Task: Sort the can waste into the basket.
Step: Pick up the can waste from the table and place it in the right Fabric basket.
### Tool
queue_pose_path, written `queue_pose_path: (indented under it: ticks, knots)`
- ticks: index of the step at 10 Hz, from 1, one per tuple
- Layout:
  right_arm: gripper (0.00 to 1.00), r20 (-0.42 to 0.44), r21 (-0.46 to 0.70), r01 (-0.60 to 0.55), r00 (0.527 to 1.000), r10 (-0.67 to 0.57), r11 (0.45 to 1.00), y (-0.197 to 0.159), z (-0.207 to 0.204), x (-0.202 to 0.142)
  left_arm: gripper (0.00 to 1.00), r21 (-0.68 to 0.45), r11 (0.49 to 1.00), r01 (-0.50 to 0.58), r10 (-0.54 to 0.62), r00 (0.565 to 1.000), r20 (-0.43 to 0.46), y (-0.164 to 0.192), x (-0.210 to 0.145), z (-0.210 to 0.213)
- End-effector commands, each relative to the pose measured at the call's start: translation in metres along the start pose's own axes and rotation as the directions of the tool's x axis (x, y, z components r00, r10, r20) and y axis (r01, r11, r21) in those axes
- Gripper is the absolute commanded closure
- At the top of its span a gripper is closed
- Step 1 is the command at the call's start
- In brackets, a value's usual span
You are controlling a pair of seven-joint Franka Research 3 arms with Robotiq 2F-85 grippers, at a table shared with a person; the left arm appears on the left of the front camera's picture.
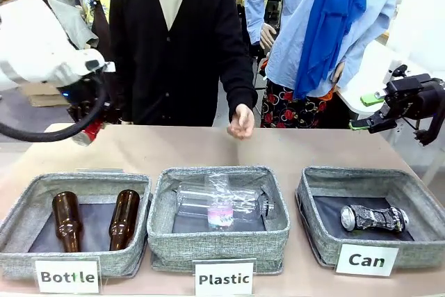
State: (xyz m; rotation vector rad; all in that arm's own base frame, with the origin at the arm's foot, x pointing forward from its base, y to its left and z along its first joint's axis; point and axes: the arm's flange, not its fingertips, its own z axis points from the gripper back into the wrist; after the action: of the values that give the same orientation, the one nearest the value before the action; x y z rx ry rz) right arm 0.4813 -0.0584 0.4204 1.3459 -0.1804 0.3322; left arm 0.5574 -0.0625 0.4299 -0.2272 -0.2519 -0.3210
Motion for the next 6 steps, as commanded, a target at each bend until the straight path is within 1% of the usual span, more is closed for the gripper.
queue_pose_path:
  ticks: [1, 2, 3, 4, 5, 6]
  knots:
    - [0.0, -0.013, -0.004, -0.02, 1.0, 0.02, 1.0, 0.002, 0.001, -0.002, 1.0, -0.109, 0.979, 0.173, -0.172, 0.985, 0.016, -0.004, -0.063, 0.032]
    - [0.0, -0.013, -0.004, -0.02, 1.0, 0.02, 1.0, 0.002, 0.001, -0.002, 1.0, -0.124, 0.952, 0.279, -0.279, 0.96, 0.023, -0.01, -0.093, 0.044]
    - [0.0, -0.013, -0.004, -0.02, 1.0, 0.02, 1.0, 0.002, 0.001, -0.002, 1.0, -0.154, 0.906, 0.394, -0.394, 0.919, 0.027, -0.018, -0.123, 0.048]
    - [0.0, -0.013, -0.004, -0.02, 1.0, 0.02, 1.0, 0.002, 0.001, -0.002, 1.0, -0.14, 0.882, 0.45, -0.447, 0.893, 0.054, -0.024, -0.145, 0.047]
    - [0.0, -0.013, -0.004, -0.02, 1.0, 0.02, 1.0, 0.002, 0.001, -0.002, 1.0, -0.118, 0.889, 0.443, -0.434, 0.896, 0.097, -0.03, -0.15, 0.044]
    - [0.0, -0.013, -0.004, -0.02, 1.0, 0.02, 1.0, 0.002, 0.001, -0.002, 1.0, -0.127, 0.921, 0.368, -0.353, 0.927, 0.129, -0.023, -0.144, 0.043]
